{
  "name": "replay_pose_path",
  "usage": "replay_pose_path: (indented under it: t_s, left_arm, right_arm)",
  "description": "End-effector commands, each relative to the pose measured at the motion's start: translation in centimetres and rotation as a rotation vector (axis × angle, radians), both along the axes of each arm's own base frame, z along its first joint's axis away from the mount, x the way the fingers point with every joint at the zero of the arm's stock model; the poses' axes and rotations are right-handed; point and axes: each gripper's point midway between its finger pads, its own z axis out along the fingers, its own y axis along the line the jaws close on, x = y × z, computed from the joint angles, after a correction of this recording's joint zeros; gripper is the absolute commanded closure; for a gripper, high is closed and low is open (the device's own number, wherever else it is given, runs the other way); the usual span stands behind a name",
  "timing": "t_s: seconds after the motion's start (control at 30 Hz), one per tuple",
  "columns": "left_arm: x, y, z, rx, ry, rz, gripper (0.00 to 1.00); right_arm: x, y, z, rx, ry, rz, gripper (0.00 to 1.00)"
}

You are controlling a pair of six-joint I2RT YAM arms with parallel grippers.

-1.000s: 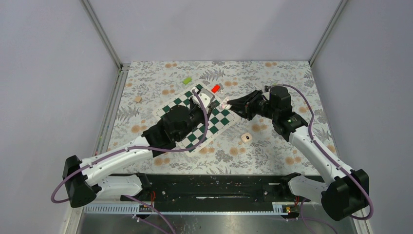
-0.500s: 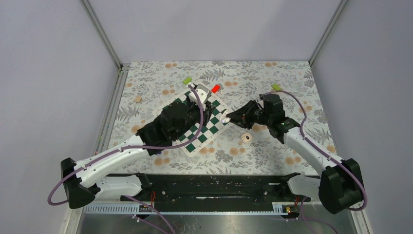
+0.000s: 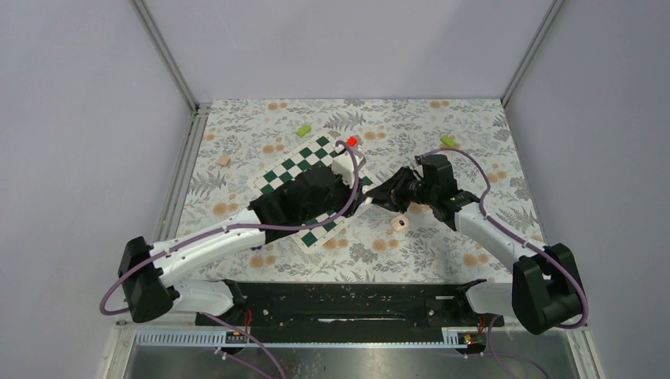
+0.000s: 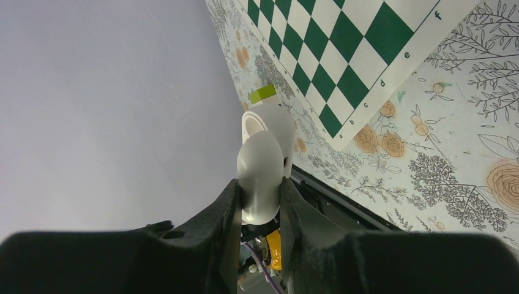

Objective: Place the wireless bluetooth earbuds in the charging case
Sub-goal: Place the earbud in the charging case.

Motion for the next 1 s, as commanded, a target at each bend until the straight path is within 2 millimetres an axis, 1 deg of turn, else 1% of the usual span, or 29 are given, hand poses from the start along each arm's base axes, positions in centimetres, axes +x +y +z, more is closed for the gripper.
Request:
replay_pose_path:
  t_s: [0.0,0.13,0.33,0.43,0.53,0.67,0.97]
  left_arm:
    - [-0.6,-2.1,1.3,-0.032,0.051,-0.062,0.62]
    - [-0.3,-2.8,0.9,0.004,0.07,-0.073,0.63]
    - [0.1,-3.2,-0.1,0.057,0.09,-0.077,0.63]
    - [0.4,-3.0,-0.8,0.098,0.103,-0.062,0.63]
    - [0.7,-2.9,-1.1,0.119,0.101,-0.049,0.64]
    - [1.2,-2.8,-1.6,0.136,0.098,-0.028,0.68]
    - [1.2,-2.9,-2.3,0.152,0.106,-0.03,0.71]
  right_arm:
    - [0.1,0.3,0.9,0.023,-0.054,0.039,1.0]
    - [0.1,0.3,0.9,0.023,-0.051,0.038,1.0]
    - [0.1,0.3,0.8,0.02,-0.044,0.039,1.0]
    - [0.0,0.3,0.7,0.02,-0.041,0.04,1.0]
    - [0.1,0.3,0.6,0.02,-0.039,0.043,1.0]
    - [0.1,0.4,0.6,0.021,-0.035,0.046,1.0]
    - [0.2,0.4,0.6,0.021,-0.032,0.047,1.0]
